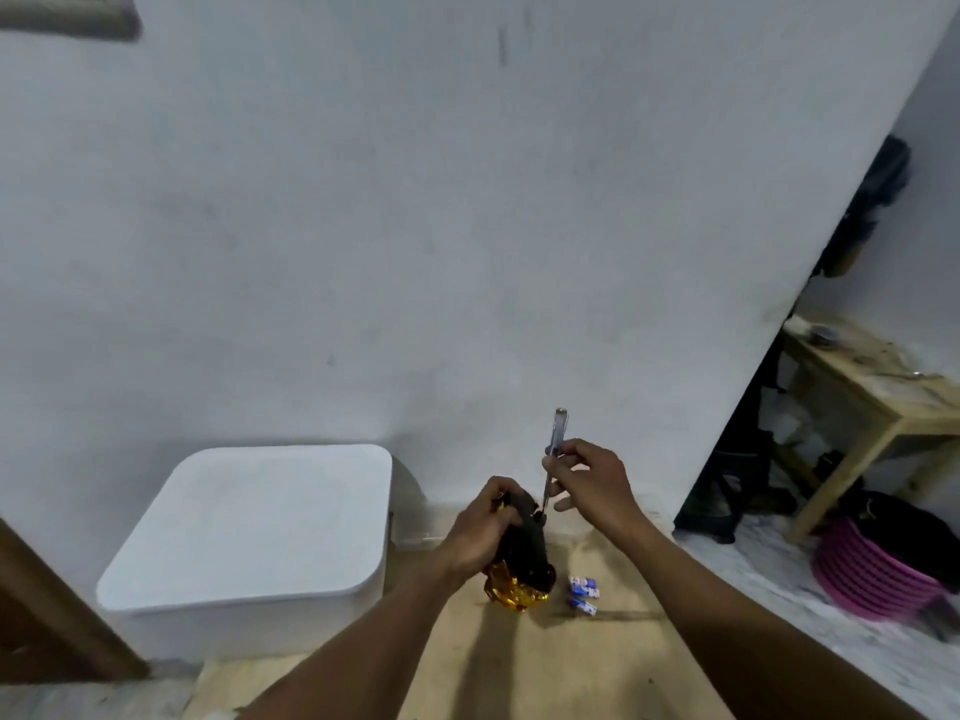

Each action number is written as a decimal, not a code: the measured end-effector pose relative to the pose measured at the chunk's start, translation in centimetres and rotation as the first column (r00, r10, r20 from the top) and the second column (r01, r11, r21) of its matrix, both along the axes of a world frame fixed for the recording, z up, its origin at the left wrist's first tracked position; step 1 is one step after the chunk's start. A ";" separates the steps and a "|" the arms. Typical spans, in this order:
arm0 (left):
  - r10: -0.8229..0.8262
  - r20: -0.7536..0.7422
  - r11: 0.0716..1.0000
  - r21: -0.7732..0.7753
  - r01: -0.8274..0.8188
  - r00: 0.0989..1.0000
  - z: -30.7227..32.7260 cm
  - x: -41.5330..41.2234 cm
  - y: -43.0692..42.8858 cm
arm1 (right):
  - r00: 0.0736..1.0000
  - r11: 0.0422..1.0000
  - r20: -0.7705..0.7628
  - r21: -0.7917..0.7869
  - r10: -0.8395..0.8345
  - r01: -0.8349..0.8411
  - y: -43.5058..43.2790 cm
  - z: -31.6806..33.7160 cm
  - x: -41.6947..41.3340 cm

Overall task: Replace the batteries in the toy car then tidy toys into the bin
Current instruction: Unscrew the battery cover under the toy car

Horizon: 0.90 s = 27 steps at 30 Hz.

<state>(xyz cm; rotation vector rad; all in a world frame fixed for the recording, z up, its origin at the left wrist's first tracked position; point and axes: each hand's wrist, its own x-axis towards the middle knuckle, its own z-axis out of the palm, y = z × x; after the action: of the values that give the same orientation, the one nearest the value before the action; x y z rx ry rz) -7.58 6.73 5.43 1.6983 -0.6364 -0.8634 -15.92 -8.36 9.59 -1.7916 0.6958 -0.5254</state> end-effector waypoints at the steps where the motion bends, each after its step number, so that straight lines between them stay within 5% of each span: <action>1: 0.012 -0.024 1.000 -0.011 -0.012 1.000 0.4 0.0 -0.1 | 1.000 1.000 0.030 0.017 0.003 -0.004 -0.2 0.5 -0.1; 11: 0.145 -0.097 0.955 -0.245 -0.165 0.985 0.2 -0.4 -2.2 | 0.982 0.999 0.184 0.017 0.041 -0.044 -2.3 1.8 -1.0; 27: 0.205 0.048 0.944 -0.272 -0.184 0.978 -1.7 1.0 -2.5 | 0.949 0.993 0.298 -0.081 0.104 -0.083 -0.5 1.4 0.1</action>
<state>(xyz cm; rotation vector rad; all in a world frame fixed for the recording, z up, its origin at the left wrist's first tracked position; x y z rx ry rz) -6.53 4.27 3.77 1.5239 -0.5948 -0.5490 -15.79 -8.88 11.03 -1.7467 0.3833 -0.7472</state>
